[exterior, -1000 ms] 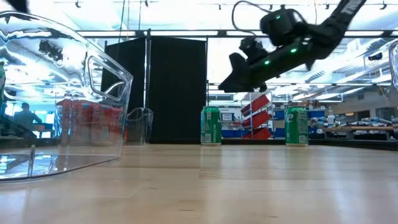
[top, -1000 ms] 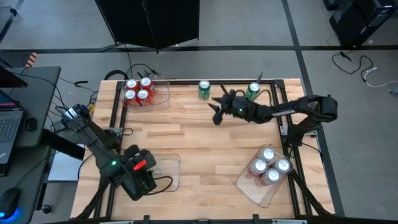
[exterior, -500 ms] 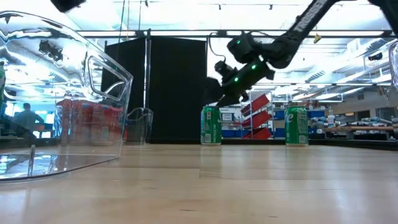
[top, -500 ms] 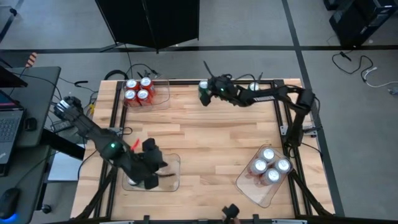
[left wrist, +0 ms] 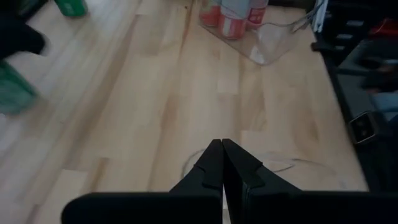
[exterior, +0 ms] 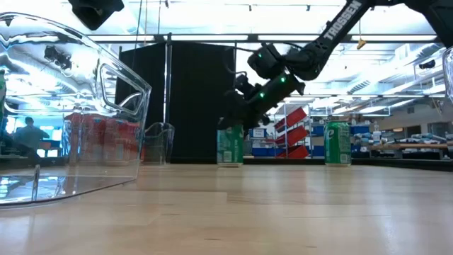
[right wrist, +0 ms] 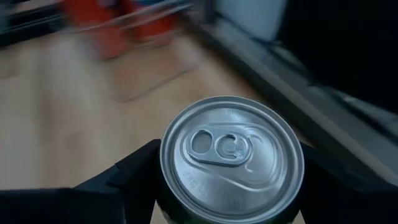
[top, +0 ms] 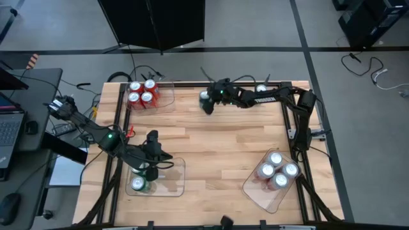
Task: Sort soda cans
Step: Put the green soda can into the bottom right transparent bin
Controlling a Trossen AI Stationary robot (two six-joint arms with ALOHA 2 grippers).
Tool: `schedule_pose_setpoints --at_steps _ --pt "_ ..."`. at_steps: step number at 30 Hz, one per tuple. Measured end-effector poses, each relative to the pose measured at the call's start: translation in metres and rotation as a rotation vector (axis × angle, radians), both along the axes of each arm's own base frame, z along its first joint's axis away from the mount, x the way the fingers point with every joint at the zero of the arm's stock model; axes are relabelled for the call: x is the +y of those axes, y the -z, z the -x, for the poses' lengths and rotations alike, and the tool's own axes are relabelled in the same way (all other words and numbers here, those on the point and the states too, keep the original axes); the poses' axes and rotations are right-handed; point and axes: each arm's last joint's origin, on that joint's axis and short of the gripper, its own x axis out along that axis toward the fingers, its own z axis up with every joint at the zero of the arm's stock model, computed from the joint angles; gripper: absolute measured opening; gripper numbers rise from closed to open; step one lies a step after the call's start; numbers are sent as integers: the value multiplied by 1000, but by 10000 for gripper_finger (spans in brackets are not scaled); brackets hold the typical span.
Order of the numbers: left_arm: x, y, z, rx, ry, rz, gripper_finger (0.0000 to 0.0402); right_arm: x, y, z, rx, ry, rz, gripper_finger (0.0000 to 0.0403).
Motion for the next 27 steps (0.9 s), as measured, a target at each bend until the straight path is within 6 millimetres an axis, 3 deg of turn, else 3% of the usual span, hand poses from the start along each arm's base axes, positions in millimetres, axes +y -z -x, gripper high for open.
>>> schedule_pose_setpoints --at_steps 7,11,15,19,27 --pt "18 2 0 54 -46 -41 1 73 -6 -25 -19 -246 -27 288" --pt "23 2 -3 72 13 -35 0 117 -10 -38 -74 -356 -7 288" --pt "30 2 -6 80 32 -74 0 149 -14 -44 -124 -409 20 288" --pt "38 2 -9 93 30 -48 0 162 -15 -46 -132 -396 46 288" --pt "43 4 -13 98 5 -43 0 167 -13 -45 -103 -393 58 288"
